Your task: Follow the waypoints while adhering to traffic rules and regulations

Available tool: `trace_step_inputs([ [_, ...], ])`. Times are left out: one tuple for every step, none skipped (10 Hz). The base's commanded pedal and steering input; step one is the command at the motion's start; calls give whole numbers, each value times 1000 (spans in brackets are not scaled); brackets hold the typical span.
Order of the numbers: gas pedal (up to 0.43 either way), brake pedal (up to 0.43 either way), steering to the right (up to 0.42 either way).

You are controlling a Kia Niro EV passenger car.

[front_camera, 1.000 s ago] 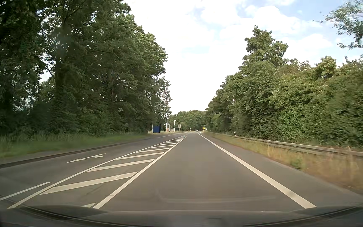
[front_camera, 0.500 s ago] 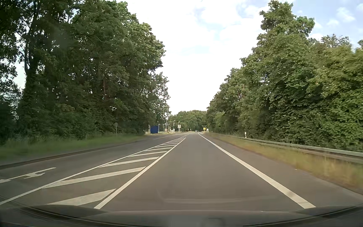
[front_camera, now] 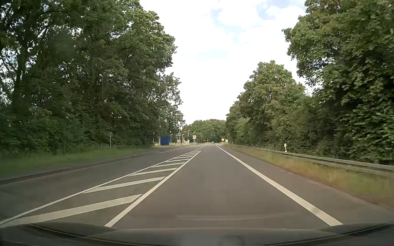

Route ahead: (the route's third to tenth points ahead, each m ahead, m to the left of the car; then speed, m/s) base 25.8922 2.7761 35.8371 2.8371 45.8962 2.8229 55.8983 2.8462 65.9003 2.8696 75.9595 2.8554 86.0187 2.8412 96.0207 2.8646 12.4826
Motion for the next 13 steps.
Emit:
trace_step_inputs([
  [20,30,-1],
  [20,30,-1],
  [20,30,-1],
  [20,30,-1],
  [20,30,-1],
  [20,30,-1],
  [20,30,-1],
  [20,30,-1],
  [20,30,-1],
  [20,30,-1],
  [20,30,-1],
  [20,30,-1],
  [28,30,-1],
])
